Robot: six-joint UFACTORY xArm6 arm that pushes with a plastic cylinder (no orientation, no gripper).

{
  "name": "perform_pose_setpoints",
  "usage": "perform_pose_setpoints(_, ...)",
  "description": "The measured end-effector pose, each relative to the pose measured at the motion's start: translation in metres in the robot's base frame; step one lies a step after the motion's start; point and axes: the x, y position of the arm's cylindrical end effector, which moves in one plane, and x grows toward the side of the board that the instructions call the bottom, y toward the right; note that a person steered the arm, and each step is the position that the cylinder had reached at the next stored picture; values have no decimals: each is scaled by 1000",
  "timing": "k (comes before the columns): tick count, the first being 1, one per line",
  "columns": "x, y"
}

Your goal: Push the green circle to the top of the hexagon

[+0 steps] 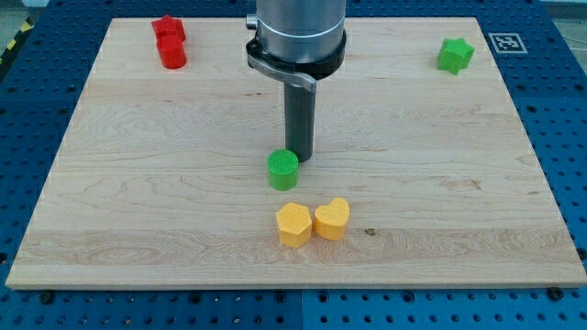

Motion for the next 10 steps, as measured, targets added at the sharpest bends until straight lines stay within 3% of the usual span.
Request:
perform_pose_setpoints(2, 11, -1)
perform_pose_setpoints(3, -16, -33)
perform_pose_setpoints(7, 33, -41)
perform_pose_setpoints(10, 29, -41)
